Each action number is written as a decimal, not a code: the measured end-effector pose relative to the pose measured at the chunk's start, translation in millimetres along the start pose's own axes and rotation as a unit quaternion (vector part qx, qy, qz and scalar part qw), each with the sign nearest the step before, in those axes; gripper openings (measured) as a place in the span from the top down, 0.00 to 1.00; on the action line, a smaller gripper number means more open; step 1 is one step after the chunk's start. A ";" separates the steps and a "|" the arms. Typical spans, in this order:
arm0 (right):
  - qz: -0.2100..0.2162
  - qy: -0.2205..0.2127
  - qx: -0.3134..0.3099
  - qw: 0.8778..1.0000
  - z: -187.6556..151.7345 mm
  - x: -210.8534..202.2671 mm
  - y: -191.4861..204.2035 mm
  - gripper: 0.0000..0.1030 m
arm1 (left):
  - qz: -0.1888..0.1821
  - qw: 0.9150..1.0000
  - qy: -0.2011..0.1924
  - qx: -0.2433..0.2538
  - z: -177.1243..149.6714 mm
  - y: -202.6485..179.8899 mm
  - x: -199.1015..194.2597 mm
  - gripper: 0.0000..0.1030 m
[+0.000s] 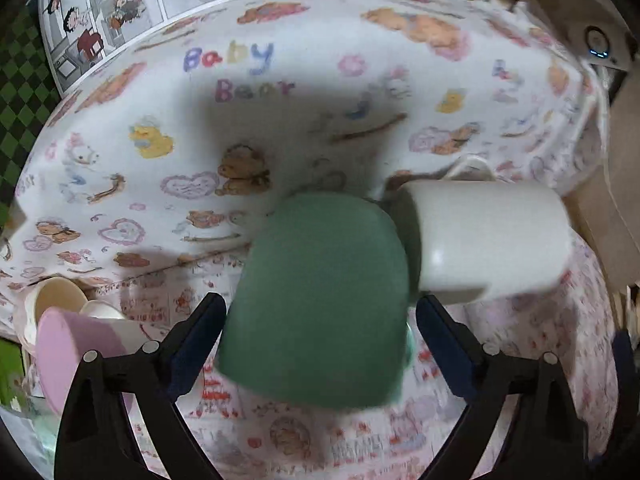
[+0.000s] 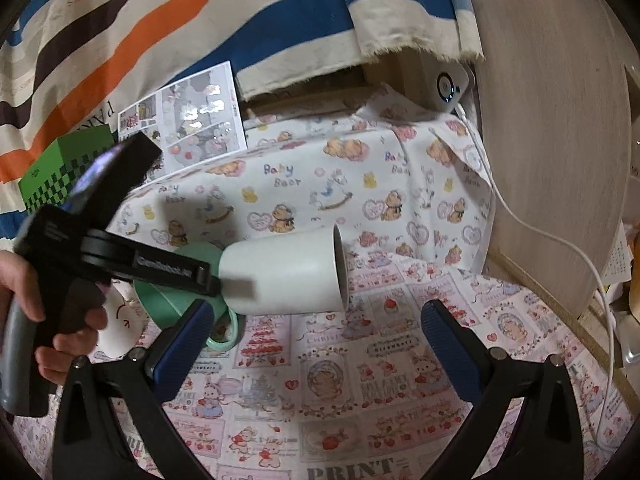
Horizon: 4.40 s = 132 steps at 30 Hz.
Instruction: Flip cup upside down
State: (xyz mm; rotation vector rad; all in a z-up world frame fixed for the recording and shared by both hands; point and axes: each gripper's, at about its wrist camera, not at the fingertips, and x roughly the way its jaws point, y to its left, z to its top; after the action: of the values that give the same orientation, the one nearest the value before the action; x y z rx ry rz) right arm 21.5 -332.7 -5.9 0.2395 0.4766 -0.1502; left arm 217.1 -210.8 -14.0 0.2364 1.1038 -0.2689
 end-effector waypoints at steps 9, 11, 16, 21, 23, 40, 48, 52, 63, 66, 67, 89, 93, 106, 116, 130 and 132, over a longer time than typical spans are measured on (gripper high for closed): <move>0.008 -0.002 -0.013 1.000 -1.1 -1.0 4.0 0.00 | -0.006 1.000 -0.018 -0.001 -28.9 7.1 -21.1 0.13; 0.009 -0.002 -0.016 1.000 -1.0 -1.0 5.1 0.00 | -0.010 0.999 -0.031 0.000 -44.2 10.3 -35.4 0.13; 0.008 -0.004 -0.012 1.000 -1.2 -1.6 4.0 0.00 | -0.024 0.997 -0.066 -0.011 -88.6 20.2 -68.9 0.13; 0.008 -0.001 -0.005 1.000 -0.7 -0.7 1.3 0.00 | -0.033 0.992 -0.114 -0.034 -124.9 31.4 -86.7 0.13; 0.009 0.000 -0.006 1.000 -0.8 -0.5 1.8 0.00 | -0.025 0.990 -0.129 -0.047 -136.9 36.8 -86.6 0.14; 0.021 0.016 -0.013 1.000 -2.2 3.2 5.5 0.00 | -0.028 0.976 -0.201 -0.074 -170.0 28.5 -95.0 0.09; 0.024 0.010 -0.033 0.999 -2.2 -1.1 12.2 0.00 | -0.032 0.952 -0.299 -0.060 -199.0 68.4 -145.4 0.01; 0.073 0.034 -0.027 0.996 2.7 -6.1 15.6 0.00 | -0.017 0.944 -0.317 -0.093 -204.8 114.3 -146.2 0.01; 0.183 0.267 0.025 0.946 25.6 17.4 72.5 0.00 | -0.015 0.933 -0.319 -0.166 -226.6 173.9 -110.8 0.01; 0.168 0.310 -0.003 0.936 11.2 27.9 100.1 0.00 | 0.020 0.928 -0.347 -0.136 -234.0 162.9 -119.5 0.01; 0.160 0.328 -0.008 0.931 4.9 33.9 108.3 0.00 | 0.028 0.926 -0.353 -0.129 -235.2 160.1 -121.7 0.01; 0.144 0.433 -0.097 0.885 -30.1 56.9 167.1 0.12 | 0.062 0.912 -0.355 -0.195 -244.8 192.0 -137.7 0.01; 0.136 0.375 -0.105 0.911 -11.7 43.1 164.2 0.13 | 0.064 0.911 -0.361 -0.190 -246.2 189.4 -140.1 0.01; 0.058 0.139 -0.233 0.961 -2.6 19.9 184.0 0.13 | 0.071 0.914 -0.363 -0.165 -244.2 175.7 -139.3 0.01; 0.065 0.063 -0.255 0.963 -31.4 25.1 192.9 0.14 | 0.075 0.911 -0.363 -0.178 -245.0 181.0 -138.8 0.01; 0.134 -0.058 -0.204 0.968 -13.7 -38.8 151.1 0.00 | 0.073 0.911 -0.376 -0.151 -247.4 166.9 -140.7 0.01; 0.143 -0.074 -0.192 0.968 -13.2 -46.7 137.2 0.00 | 0.071 0.911 -0.377 -0.150 -247.6 164.7 -140.6 0.01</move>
State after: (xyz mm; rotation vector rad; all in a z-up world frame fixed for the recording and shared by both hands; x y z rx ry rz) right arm 2.0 -193.3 31.1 -0.0851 0.3105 0.2048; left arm 2.7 37.1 14.8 -0.0696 0.3431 -0.0413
